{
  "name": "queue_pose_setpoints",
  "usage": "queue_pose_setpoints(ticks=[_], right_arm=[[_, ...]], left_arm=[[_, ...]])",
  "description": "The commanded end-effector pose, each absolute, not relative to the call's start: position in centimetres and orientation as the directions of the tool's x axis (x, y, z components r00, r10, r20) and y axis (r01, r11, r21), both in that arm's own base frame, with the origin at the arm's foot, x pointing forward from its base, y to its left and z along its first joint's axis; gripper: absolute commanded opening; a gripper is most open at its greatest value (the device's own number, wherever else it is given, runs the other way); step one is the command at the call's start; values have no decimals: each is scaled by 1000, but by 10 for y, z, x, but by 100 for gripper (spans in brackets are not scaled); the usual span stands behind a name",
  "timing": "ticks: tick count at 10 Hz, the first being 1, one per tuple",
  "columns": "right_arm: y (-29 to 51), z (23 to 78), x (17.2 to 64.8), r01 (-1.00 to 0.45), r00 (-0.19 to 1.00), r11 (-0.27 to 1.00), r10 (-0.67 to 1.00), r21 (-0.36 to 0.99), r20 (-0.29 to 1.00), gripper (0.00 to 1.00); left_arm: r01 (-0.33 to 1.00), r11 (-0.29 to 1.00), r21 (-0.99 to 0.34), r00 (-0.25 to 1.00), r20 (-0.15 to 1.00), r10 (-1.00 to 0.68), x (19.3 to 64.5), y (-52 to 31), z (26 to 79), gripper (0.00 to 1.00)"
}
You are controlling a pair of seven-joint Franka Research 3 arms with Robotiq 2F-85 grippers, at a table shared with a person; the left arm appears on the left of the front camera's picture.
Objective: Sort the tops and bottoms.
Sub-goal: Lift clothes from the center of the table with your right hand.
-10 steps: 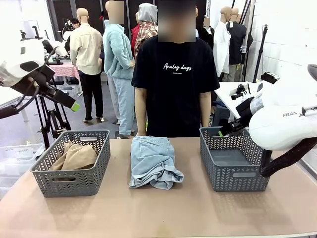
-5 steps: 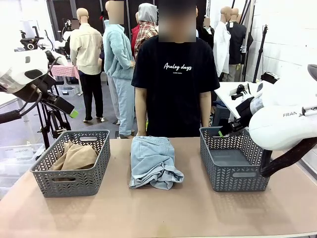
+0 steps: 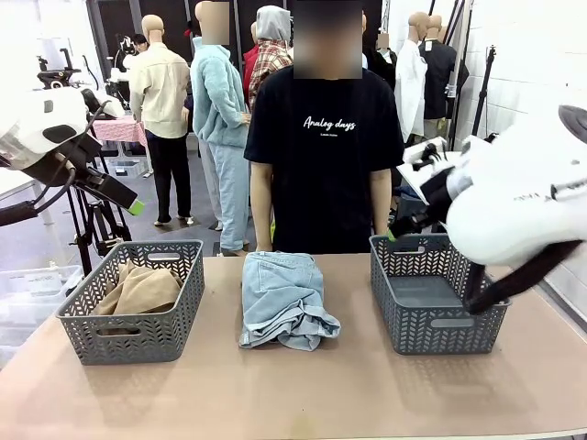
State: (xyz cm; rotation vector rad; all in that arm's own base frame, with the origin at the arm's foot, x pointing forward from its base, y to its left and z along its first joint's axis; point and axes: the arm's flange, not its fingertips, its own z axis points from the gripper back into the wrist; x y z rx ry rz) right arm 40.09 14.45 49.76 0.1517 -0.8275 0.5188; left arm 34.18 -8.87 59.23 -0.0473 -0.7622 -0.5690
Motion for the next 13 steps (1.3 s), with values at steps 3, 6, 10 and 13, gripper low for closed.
queue_pose_setpoints(ticks=[3,6,10,13], right_arm=[[243,528,493,-646,582,762,530,-44,616,100],[322,488,554,-721,621,693,646,0,444,100],[360,412,588,-739,655,673,708,29,265,100],[377,385,582,-782,618,620,757,66,210,100]], left_arm=[[508,847,157,579,666,-471,341,-89,592,100],[508,847,157,579,666,-471,341,-89,592,100],[508,847,157,579,666,-471,341,-89,592,100],[508,847,157,579,666,-471,341,-89,592,100]])
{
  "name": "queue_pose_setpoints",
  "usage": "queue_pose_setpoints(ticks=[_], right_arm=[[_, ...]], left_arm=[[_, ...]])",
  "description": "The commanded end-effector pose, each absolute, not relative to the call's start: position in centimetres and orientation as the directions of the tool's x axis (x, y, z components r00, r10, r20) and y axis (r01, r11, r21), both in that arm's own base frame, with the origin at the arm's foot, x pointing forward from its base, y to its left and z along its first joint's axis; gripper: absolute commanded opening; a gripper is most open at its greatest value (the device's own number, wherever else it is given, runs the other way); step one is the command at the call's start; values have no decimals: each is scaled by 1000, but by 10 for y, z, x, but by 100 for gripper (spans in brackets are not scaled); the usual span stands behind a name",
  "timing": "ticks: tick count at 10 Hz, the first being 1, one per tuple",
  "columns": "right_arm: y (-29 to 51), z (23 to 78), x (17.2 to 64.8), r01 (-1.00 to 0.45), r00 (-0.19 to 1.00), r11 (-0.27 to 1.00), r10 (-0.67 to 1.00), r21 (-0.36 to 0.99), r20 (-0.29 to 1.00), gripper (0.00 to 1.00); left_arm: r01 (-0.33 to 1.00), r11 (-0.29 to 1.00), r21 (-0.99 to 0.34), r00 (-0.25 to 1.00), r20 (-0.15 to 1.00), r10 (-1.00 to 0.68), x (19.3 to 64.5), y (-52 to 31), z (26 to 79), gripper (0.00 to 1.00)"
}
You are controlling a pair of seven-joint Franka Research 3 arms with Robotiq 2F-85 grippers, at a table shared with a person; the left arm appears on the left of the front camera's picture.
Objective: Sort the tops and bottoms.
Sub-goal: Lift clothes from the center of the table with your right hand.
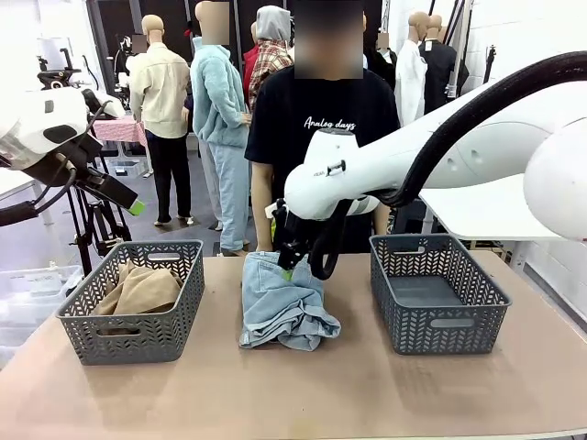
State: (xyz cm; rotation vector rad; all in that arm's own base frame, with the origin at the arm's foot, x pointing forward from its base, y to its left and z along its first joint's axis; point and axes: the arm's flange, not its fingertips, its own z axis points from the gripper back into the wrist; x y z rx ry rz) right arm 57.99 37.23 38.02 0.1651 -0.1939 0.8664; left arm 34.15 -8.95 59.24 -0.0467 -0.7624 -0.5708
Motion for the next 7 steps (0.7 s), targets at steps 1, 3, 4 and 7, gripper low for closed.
queue_pose_setpoints(ticks=[1,3,4,7], right_arm=[[381,382,579,-796,601,602,775,59,197,100],[390,373,579,-811,579,584,789,41,203,100],[396,370,580,-816,568,577,794,24,216,100],[412,377,589,-829,533,559,806,-33,258,100]], left_arm=[[508,847,157,579,666,-471,341,-89,592,100],[508,847,157,579,666,-471,341,-89,592,100],[508,847,157,579,666,-471,341,-89,592,100],[508,847,157,579,666,-471,341,-89,592,100]])
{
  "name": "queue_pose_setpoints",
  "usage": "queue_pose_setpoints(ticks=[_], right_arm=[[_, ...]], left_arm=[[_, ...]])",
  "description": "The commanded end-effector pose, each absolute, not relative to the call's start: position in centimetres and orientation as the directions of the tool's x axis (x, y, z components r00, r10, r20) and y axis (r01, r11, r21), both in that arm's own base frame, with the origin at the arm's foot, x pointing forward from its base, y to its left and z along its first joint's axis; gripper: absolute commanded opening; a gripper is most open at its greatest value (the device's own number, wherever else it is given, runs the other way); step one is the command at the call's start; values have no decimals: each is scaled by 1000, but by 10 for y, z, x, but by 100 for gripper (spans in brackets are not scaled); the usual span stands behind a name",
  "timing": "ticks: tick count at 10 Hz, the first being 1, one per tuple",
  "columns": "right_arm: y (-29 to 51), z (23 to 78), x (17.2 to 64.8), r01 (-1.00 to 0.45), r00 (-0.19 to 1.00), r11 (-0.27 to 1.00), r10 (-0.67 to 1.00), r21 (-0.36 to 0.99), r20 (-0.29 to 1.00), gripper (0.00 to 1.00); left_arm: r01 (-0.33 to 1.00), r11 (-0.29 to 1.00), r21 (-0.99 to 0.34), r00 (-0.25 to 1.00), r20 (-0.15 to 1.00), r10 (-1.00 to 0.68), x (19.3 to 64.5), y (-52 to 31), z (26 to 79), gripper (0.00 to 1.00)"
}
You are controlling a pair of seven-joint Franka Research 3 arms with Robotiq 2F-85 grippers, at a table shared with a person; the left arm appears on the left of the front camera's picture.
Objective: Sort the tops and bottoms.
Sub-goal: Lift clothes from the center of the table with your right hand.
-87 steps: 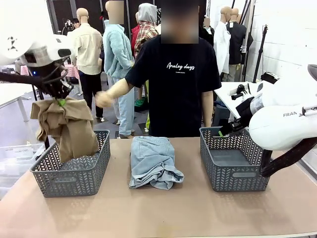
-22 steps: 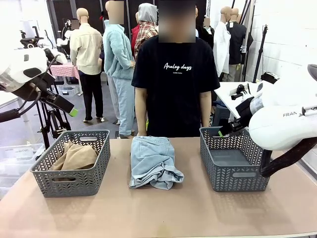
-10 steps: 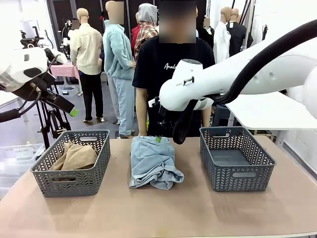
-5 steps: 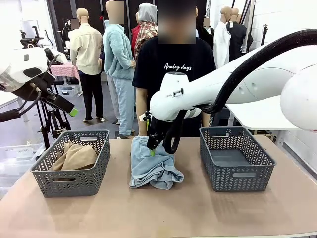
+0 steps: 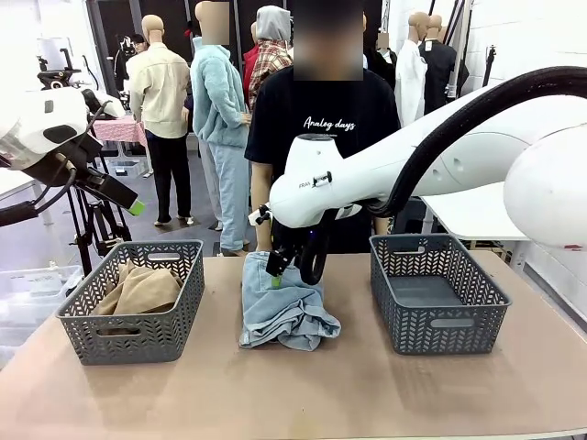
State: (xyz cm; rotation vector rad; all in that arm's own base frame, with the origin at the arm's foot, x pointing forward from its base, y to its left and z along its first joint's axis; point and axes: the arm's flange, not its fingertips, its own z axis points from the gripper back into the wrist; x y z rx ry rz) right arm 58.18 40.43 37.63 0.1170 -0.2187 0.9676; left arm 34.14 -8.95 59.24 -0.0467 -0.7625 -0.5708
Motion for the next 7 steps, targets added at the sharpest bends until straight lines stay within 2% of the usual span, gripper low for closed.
queue_pose_setpoints(ticks=[1,7], right_arm=[[416,379,593,-830,526,557,805,-41,275,100],[424,362,599,-842,503,535,824,-69,259,100]], left_arm=[[508,847,157,579,666,-471,341,-89,592,100],[508,847,157,579,666,-471,341,-89,592,100]])
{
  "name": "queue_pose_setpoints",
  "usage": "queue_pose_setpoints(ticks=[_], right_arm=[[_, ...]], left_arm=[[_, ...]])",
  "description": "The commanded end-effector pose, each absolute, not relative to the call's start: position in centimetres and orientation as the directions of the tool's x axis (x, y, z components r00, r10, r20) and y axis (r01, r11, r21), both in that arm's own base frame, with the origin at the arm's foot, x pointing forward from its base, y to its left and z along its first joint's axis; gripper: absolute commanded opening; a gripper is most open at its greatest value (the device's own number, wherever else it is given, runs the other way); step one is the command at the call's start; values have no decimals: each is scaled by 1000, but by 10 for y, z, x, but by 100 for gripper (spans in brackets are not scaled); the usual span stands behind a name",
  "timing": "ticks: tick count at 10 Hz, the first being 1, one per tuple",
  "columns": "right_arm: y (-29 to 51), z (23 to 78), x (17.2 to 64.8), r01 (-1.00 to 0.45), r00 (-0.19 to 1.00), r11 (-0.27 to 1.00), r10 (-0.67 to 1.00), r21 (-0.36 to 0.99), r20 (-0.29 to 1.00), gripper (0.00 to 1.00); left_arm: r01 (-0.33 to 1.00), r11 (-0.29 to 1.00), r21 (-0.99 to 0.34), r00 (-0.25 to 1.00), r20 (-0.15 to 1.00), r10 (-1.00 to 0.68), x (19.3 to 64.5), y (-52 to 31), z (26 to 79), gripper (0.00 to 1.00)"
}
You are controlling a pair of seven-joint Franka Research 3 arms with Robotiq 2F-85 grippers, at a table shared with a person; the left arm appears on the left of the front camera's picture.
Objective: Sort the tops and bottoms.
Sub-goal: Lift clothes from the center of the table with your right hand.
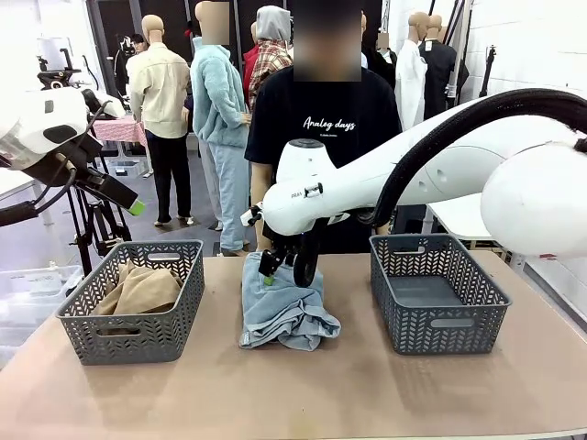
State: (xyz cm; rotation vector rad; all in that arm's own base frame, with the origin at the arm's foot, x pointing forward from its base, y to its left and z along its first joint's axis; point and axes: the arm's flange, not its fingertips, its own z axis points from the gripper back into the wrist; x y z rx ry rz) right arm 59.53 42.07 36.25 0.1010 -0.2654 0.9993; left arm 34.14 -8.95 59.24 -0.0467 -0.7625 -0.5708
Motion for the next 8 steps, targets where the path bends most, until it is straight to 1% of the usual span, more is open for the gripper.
queue_pose_setpoints(ticks=[1,3,4,8], right_arm=[[424,359,598,-842,505,536,826,-70,251,100],[424,353,597,-849,497,524,837,-73,227,100],[423,355,598,-851,492,520,839,-72,233,92],[420,358,600,-852,492,518,840,-71,227,14]], left_arm=[[508,847,157,579,666,-471,341,-89,592,100],[508,847,157,579,666,-471,341,-89,592,100],[508,847,157,579,666,-471,341,-89,592,100],[508,847,157,579,666,-471,341,-89,592,100]])
